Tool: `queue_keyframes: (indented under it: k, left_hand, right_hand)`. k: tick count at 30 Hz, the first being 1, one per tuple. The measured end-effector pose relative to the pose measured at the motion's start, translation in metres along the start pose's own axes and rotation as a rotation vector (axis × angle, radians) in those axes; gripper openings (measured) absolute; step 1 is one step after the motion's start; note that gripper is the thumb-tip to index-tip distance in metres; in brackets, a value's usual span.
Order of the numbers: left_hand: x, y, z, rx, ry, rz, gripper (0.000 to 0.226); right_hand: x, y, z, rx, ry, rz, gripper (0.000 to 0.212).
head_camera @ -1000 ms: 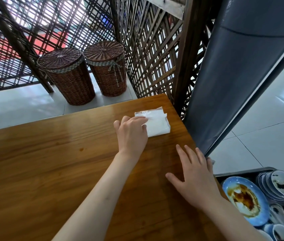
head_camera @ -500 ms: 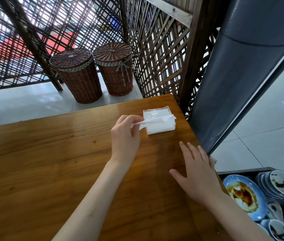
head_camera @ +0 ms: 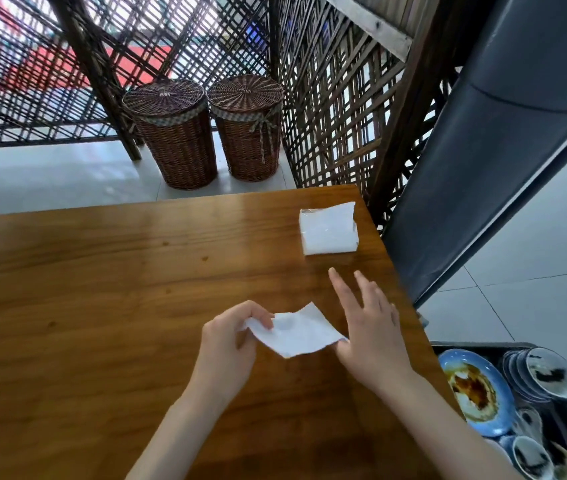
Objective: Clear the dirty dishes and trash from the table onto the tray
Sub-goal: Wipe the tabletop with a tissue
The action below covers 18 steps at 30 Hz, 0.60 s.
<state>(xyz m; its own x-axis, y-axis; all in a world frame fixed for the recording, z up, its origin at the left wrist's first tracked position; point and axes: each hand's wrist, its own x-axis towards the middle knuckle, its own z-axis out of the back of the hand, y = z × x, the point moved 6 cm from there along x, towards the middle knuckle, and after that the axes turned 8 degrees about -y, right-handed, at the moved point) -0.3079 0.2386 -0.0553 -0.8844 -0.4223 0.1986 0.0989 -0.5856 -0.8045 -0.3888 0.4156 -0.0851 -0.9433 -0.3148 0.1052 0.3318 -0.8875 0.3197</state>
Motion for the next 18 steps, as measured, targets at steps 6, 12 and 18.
queue_keyframes:
  k: [6, 12, 18]
  left_hand:
    - [-0.025, 0.011, 0.004, 0.046, -0.039, 0.058, 0.041]
    - [-0.039, 0.010, 0.007, 0.189, -0.033, 0.070, 0.038]
    - [-0.040, 0.016, -0.008, 0.124, 0.176, 0.156, 0.059]
  right_hand:
    - [-0.009, 0.017, -0.004, 0.069, -0.019, 0.123, 0.030]
    - [-0.024, 0.021, 0.000, 0.211, 0.038, 0.094, 0.017]
    - [-0.021, 0.028, 0.006, 0.248, 0.059, 0.098, 0.018]
